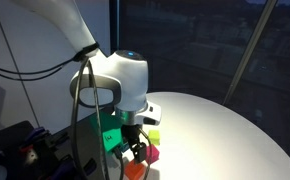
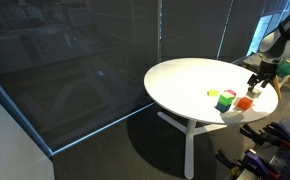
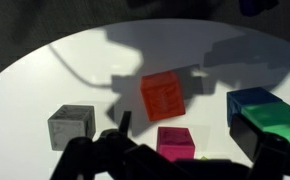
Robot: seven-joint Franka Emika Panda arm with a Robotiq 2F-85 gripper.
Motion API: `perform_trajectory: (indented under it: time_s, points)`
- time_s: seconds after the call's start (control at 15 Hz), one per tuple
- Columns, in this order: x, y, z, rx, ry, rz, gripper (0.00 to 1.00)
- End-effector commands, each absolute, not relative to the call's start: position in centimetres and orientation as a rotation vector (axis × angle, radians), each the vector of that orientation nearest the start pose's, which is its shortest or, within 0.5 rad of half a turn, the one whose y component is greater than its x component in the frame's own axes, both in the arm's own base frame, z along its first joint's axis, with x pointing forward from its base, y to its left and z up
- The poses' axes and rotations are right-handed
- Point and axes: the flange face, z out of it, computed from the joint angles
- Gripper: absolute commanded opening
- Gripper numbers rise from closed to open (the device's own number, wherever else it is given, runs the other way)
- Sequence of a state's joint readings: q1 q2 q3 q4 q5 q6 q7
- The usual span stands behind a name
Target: Put the orange block on the green block
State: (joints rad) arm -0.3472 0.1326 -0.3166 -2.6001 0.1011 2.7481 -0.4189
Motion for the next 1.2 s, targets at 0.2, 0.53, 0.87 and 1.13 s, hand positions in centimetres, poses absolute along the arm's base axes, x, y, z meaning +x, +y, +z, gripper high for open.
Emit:
perform_trajectory:
  time_s: [0.2, 0.53, 0.87, 1.13]
  points:
    - [34.0, -28.8, 18.5, -3.104, 0.528, -0.041, 1.00]
    - [34.8, -28.7, 16.9, -3.099, 0.527, -0.040, 1.00]
    - [36.1, -28.8, 16.1, -3.096, 0.520, -0.040, 1.00]
    - [36.6, -29.1, 15.4, -3.111, 0.491, -0.029, 1.00]
